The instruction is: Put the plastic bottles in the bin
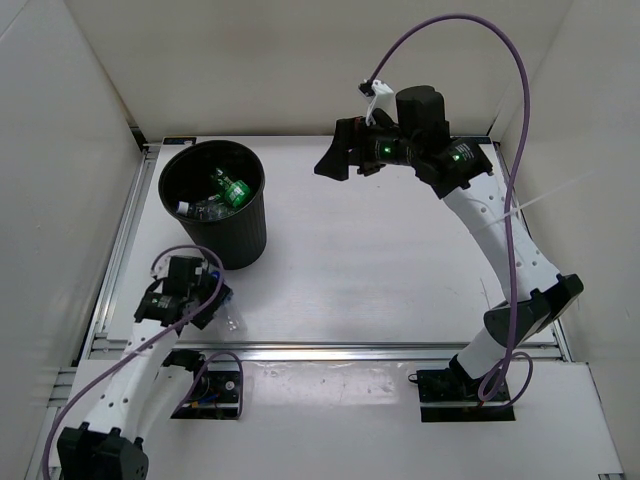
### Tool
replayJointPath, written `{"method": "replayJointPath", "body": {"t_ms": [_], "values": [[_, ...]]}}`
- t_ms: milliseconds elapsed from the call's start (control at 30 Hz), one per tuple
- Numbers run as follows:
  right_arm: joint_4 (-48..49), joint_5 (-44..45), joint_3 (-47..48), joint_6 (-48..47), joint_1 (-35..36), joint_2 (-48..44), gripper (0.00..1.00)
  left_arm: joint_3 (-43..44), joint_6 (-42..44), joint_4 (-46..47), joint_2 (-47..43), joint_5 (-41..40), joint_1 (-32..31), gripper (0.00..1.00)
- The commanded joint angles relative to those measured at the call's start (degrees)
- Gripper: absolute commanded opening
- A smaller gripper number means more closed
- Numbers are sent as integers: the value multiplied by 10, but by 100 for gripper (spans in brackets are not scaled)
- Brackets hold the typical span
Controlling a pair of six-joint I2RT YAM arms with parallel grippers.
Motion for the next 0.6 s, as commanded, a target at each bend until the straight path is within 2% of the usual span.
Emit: {"method": "replayJointPath", "body": {"t_ms": [0,33,100,133,167,267,367,467,567], "values": [[15,-3,-2,-6,0,-24,100,108,-24,-62,-35,-44,-2,59],[15,-3,-2,-6,0,-24,100,181,-24,-122,-35,-60,-2,59],[15,-3,-2,-6,0,-24,100,256,-39,-184,-30,-113,-2,59],[15,-3,-2,-6,0,-24,100,337,-39,-216,-13,-126,-2,59],[15,-3,-8,-6,0,-18,100,376,-39,-257,-4,-134,-2,59],[15,-9,-8,-1,0,-18,100,515,-20,-299,46,-145,-2,55],[15,-15,3,-1,0,-6,100,628,3,-293,111,-160,-2,55],[20,-21,9,4,0,-1,100,695,35,-220,177,-160,-2,56],[20,-27,15,4,0,-1,100,711,59,-129,234,-157,-2,58]]}}
